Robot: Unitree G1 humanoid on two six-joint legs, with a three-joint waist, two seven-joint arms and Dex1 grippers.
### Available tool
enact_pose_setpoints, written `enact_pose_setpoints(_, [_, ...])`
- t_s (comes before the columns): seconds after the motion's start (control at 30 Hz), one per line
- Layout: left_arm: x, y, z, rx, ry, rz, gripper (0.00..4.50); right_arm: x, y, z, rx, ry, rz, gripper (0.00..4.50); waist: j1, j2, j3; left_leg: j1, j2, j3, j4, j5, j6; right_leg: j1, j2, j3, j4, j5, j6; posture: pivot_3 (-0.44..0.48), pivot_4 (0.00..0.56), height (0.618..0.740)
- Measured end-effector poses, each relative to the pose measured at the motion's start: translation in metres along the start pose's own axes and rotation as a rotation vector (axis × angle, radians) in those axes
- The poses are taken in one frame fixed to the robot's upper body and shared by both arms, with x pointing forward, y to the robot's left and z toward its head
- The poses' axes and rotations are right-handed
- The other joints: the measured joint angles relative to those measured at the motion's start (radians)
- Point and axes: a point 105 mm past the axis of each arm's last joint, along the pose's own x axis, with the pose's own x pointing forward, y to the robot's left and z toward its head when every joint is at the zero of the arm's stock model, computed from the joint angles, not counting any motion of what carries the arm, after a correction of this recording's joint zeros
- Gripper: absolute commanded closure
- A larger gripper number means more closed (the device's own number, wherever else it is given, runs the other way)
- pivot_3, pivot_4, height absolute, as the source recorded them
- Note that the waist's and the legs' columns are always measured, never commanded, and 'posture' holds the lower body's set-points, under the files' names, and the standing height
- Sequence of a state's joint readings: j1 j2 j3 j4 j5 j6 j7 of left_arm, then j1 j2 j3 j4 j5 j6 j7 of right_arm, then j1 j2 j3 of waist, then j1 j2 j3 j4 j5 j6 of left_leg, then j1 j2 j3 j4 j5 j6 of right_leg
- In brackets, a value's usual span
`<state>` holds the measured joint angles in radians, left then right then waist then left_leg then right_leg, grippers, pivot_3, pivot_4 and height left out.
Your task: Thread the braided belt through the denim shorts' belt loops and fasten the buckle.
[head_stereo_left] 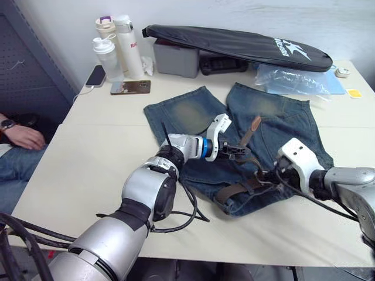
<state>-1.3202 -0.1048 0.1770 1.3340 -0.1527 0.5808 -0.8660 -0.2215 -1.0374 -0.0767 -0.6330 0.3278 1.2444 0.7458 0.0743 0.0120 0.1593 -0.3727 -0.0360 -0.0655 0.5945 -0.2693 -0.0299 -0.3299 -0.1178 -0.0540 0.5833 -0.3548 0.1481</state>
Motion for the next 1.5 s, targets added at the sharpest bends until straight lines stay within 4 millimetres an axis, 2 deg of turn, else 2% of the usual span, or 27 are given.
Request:
enact_pose_setpoints(0.13, [0.001,-0.001,0.001,0.004,-0.001,-0.003,4.50,0.004,0.008,0.006,-0.187,-0.024,0.053,4.47,-0.020,-0.001,0.000,0.001,0.002,0.001,0.000,0.001,-0.001,0.000,0.001,0.001,0.000,0.000,0.000,0.000,0.150,0.740])
enact_pose_setpoints(0.2, [0.005,-0.005,-0.002,0.003,0.006,-0.017,4.50,0.002,0.006,0.012,-0.184,-0.054,0.062,4.47,-0.024,0.000,0.001,0.002,0.002,0.002,0.000,0.001,-0.002,0.000,0.001,0.001,0.001,0.000,0.000,0.000,0.150,0.740])
enact_pose_setpoints(0.33, [0.005,-0.005,-0.001,0.005,0.005,-0.020,4.50,-0.013,-0.011,0.022,-0.166,-0.097,0.015,4.47,-0.025,0.000,0.001,0.003,0.004,0.004,0.001,0.001,-0.002,0.000,0.001,0.000,0.002,0.000,0.000,0.000,0.150,0.740])
enact_pose_setpoints(0.53, [0.004,-0.006,0.001,0.021,0.006,-0.028,4.50,-0.017,-0.006,0.010,-0.156,-0.094,0.032,4.47,-0.019,0.000,0.001,0.002,0.004,0.005,0.001,0.001,-0.002,0.000,0.001,0.000,0.002,0.000,-0.001,0.000,0.150,0.740])
enact_pose_setpoints(0.57, [0.004,-0.007,0.001,0.024,0.006,-0.032,4.50,-0.018,-0.005,0.008,-0.176,-0.098,0.023,3.82,-0.018,0.000,0.001,0.002,0.004,0.004,0.001,0.001,-0.002,0.000,0.001,0.000,0.002,0.000,-0.001,0.000,0.150,0.740])
enact_pose_setpoints(0.63, [0.004,-0.008,0.001,0.026,0.008,-0.035,4.50,-0.019,-0.002,0.002,-0.203,-0.099,0.024,3.25,-0.018,0.000,0.001,0.002,0.004,0.005,0.001,0.001,-0.002,0.000,0.001,0.000,0.002,0.000,-0.001,0.000,0.150,0.740])
enact_pose_setpoints(0.73, [0.003,-0.008,0.003,0.034,0.011,-0.042,4.50,-0.016,0.008,-0.017,-0.282,-0.050,0.046,1.78,-0.021,0.000,0.001,0.003,0.004,0.006,0.001,0.001,-0.002,0.000,0.001,0.001,0.003,0.000,-0.001,0.000,0.150,0.740])
enact_pose_setpoints(0.93, [0.000,-0.017,0.007,0.089,0.042,-0.099,4.50,-0.020,0.014,-0.029,-0.590,-0.032,0.008,1.78,-0.023,0.000,0.001,0.003,0.004,0.007,0.001,0.001,-0.002,0.000,0.001,0.002,0.003,0.000,-0.001,0.000,0.150,0.740])
enact_pose_setpoints(1.07, [-0.001,-0.023,0.008,0.117,0.071,-0.134,4.50,-0.016,-0.001,-0.030,-0.782,-0.049,-0.116,1.78,-0.024,0.000,0.001,0.004,0.004,0.008,0.001,0.001,-0.002,0.000,0.001,0.003,0.002,0.000,-0.001,0.000,0.150,0.740])
enact_pose_setpoints(1.2, [-0.004,-0.029,0.013,0.133,0.078,-0.155,4.50,-0.006,-0.013,-0.042,-0.888,-0.017,-0.176,1.78,-0.024,0.000,0.001,0.004,0.004,0.008,0.002,0.001,-0.002,0.000,0.001,0.004,0.003,0.000,-0.001,0.000,0.150,0.740])
enact_pose_setpoints(1.33, [-0.007,-0.031,0.021,0.149,0.072,-0.157,4.50,-0.002,-0.013,-0.043,-0.917,-0.027,-0.179,1.78,-0.025,0.000,0.000,0.004,0.004,0.008,0.004,0.001,-0.002,0.000,0.002,0.004,0.006,0.000,-0.001,0.000,0.150,0.740])
enact_pose_setpoints(1.43, [-0.009,-0.032,0.021,0.147,0.076,-0.156,4.50,-0.004,-0.010,-0.042,-0.857,-0.058,-0.163,0.91,-0.024,0.000,0.000,0.004,0.004,0.008,0.004,0.001,-0.001,0.000,0.002,0.004,0.007,0.000,-0.001,0.000,0.150,0.740])
enact_pose_setpoints(1.47, [-0.010,-0.031,0.022,0.148,0.075,-0.154,4.50,-0.008,-0.011,-0.039,-0.821,-0.079,-0.168,0.37,-0.024,0.000,0.000,0.004,0.004,0.008,0.005,0.001,-0.001,0.000,0.001,0.004,0.007,0.001,-0.001,0.000,0.150,0.740])
enact_pose_setpoints(1.5, [-0.010,-0.031,0.023,0.149,0.075,-0.152,4.50,-0.011,-0.012,-0.037,-0.814,-0.086,-0.171,0.02,-0.024,0.000,0.000,0.004,0.004,0.008,0.005,0.001,-0.001,0.000,0.001,0.004,0.007,0.001,-0.001,0.000,0.150,0.740])
